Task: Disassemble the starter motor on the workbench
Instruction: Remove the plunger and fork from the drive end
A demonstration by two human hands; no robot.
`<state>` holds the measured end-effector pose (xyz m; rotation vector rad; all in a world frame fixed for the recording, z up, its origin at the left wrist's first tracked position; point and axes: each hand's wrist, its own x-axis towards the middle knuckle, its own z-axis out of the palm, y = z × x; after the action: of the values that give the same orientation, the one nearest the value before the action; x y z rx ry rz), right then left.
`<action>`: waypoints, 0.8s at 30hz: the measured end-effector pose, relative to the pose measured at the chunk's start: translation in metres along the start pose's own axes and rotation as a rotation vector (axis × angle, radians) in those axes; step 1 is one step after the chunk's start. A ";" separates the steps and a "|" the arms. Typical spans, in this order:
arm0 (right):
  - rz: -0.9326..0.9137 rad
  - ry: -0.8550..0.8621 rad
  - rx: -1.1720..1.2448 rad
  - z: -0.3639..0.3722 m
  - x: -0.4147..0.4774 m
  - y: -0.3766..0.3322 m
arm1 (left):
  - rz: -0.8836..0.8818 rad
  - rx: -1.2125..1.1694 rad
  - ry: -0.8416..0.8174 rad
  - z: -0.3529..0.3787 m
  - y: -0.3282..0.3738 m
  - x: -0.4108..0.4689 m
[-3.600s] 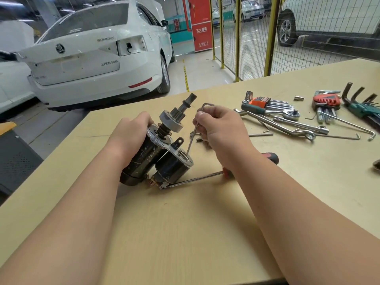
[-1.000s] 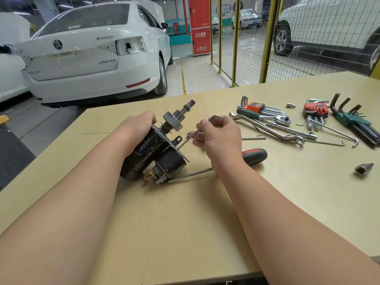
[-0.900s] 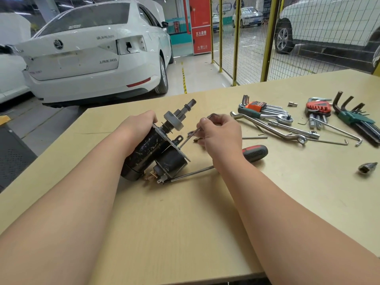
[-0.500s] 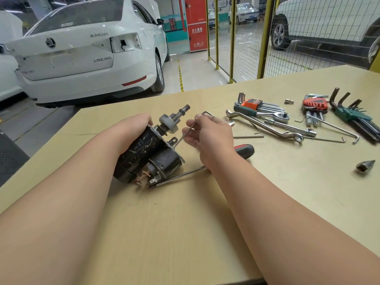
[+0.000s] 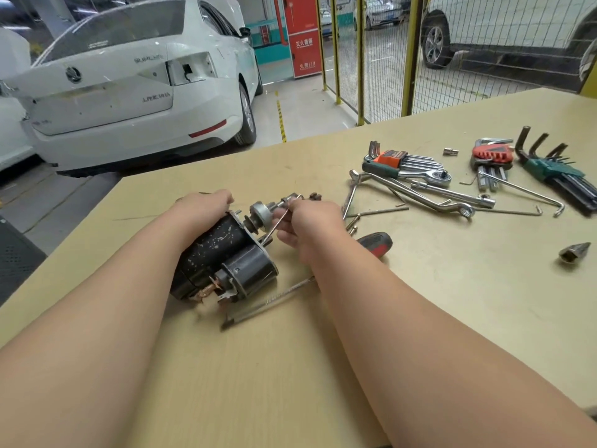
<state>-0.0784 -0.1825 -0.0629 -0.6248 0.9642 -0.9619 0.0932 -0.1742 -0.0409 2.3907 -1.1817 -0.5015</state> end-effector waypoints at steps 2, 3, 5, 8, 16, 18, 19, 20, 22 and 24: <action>0.008 -0.026 0.032 -0.002 -0.002 0.002 | 0.140 -0.076 0.174 0.001 -0.002 -0.004; -0.016 -0.040 0.041 -0.003 -0.002 0.003 | 0.233 -0.131 0.284 0.001 -0.004 -0.011; -0.083 -0.051 0.076 -0.007 -0.003 0.004 | 0.437 -0.113 0.505 -0.001 -0.008 -0.030; -0.099 -0.050 0.096 -0.013 -0.007 0.006 | 0.675 0.093 0.551 0.004 -0.022 -0.061; -0.188 -0.018 0.002 -0.021 -0.012 0.006 | 0.745 0.264 0.478 0.038 -0.063 -0.105; -0.178 -0.008 -0.005 -0.022 -0.014 0.006 | 0.704 0.265 0.473 0.042 -0.062 -0.107; -0.156 -0.013 0.017 -0.021 -0.014 0.005 | 0.686 0.272 0.470 0.044 -0.061 -0.108; -0.133 -0.025 0.045 -0.021 -0.015 0.005 | 0.675 0.286 0.469 0.046 -0.060 -0.108; -0.112 -0.051 0.054 -0.021 -0.016 0.005 | 0.665 0.298 0.476 0.048 -0.060 -0.109; -0.120 -0.071 -0.008 -0.021 -0.015 0.006 | 0.660 0.282 0.489 0.049 -0.060 -0.110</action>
<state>-0.0984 -0.1669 -0.0718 -0.7255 0.8756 -1.0360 0.0451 -0.0631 -0.0994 1.9683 -1.7462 0.4560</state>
